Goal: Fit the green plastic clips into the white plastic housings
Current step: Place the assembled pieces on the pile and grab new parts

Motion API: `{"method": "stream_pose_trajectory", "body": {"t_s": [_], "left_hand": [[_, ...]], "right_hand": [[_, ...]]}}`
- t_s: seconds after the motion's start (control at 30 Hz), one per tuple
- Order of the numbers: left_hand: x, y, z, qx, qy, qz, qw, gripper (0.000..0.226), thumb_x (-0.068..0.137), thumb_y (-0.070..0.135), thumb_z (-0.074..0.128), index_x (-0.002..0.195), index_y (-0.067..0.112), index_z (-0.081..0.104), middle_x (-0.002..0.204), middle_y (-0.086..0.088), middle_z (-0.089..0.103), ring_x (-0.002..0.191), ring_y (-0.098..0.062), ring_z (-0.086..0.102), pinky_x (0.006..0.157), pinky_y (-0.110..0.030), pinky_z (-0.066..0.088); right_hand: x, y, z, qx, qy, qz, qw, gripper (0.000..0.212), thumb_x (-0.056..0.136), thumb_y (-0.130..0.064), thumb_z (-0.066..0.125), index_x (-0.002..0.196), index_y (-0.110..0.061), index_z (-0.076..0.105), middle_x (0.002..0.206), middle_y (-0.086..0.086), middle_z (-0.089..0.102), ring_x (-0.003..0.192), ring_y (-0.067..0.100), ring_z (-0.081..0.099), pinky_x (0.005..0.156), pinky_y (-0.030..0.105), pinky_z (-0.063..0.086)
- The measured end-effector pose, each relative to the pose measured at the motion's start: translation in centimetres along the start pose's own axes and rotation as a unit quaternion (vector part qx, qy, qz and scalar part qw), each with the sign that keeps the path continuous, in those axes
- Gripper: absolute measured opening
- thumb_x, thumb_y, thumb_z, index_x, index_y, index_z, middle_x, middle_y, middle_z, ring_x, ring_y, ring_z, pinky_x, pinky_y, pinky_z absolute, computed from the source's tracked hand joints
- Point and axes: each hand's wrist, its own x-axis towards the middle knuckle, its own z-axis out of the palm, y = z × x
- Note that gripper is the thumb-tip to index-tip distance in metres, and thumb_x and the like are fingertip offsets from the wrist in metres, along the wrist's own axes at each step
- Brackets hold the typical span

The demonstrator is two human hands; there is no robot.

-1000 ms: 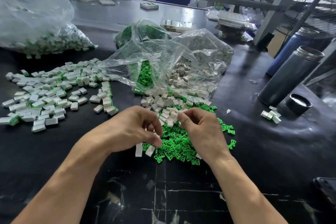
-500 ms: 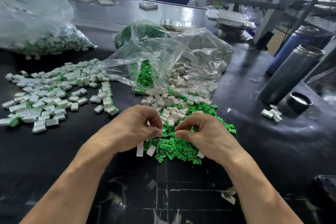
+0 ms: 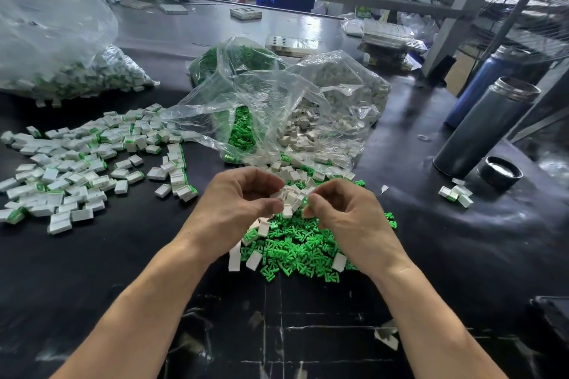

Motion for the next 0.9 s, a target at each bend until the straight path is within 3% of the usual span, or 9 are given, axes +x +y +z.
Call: {"method": "stream_pose_trajectory", "body": {"t_s": [0.17,0.3,0.47,0.6,0.9], "left_hand": [[0.2,0.0,1.2,-0.043,0.013,0.013,0.999,0.023,0.080,0.000,0.082,0.096,0.015,0.077,0.089,0.000,0.078,0.084,-0.012,0.073,0.079,-0.022,0.058],[0.1,0.0,1.9,-0.046,0.021,0.028,0.998,0.020,0.081,0.004,0.083,0.095,0.015,0.075,0.085,-0.003,0.076,0.073,-0.009,0.068,0.069,-0.019,0.055],[-0.2,0.0,2.2,-0.032,0.024,0.041,0.998,0.020,0.080,0.003,0.084,0.095,0.012,0.074,0.088,-0.006,0.076,0.085,-0.025,0.072,0.079,-0.035,0.059],[-0.3,0.1,2.3,-0.013,0.027,0.063,0.998,0.021,0.078,0.006,0.085,0.093,0.014,0.074,0.083,0.002,0.074,0.077,-0.009,0.069,0.069,-0.020,0.055],[-0.4,0.1,2.8,-0.049,0.031,0.061,0.996,0.020,0.080,0.004,0.084,0.094,0.014,0.074,0.084,0.000,0.074,0.079,-0.011,0.070,0.075,-0.025,0.058]], "right_hand": [[-0.1,-0.1,0.8,0.102,0.032,-0.023,0.994,0.008,0.098,-0.018,0.070,0.093,-0.022,0.075,0.081,-0.001,0.077,0.055,0.000,0.059,0.050,0.014,0.043],[-0.1,0.2,1.0,0.130,0.036,-0.057,0.989,0.010,0.097,-0.020,0.071,0.090,-0.023,0.076,0.078,-0.001,0.075,0.055,0.003,0.059,0.050,0.015,0.044],[-0.1,0.3,1.5,0.127,0.043,-0.065,0.989,0.010,0.097,-0.020,0.073,0.090,-0.027,0.076,0.075,-0.001,0.074,0.056,0.007,0.057,0.050,0.020,0.044],[-0.3,0.1,1.5,0.143,0.054,-0.066,0.986,0.008,0.096,-0.018,0.072,0.089,-0.020,0.076,0.074,0.002,0.073,0.052,0.008,0.053,0.046,0.023,0.043],[-0.1,0.3,1.5,0.154,0.032,-0.053,0.986,0.016,0.095,-0.001,0.069,0.096,-0.015,0.078,0.066,0.000,0.069,0.057,0.014,0.060,0.051,0.026,0.053]]}}
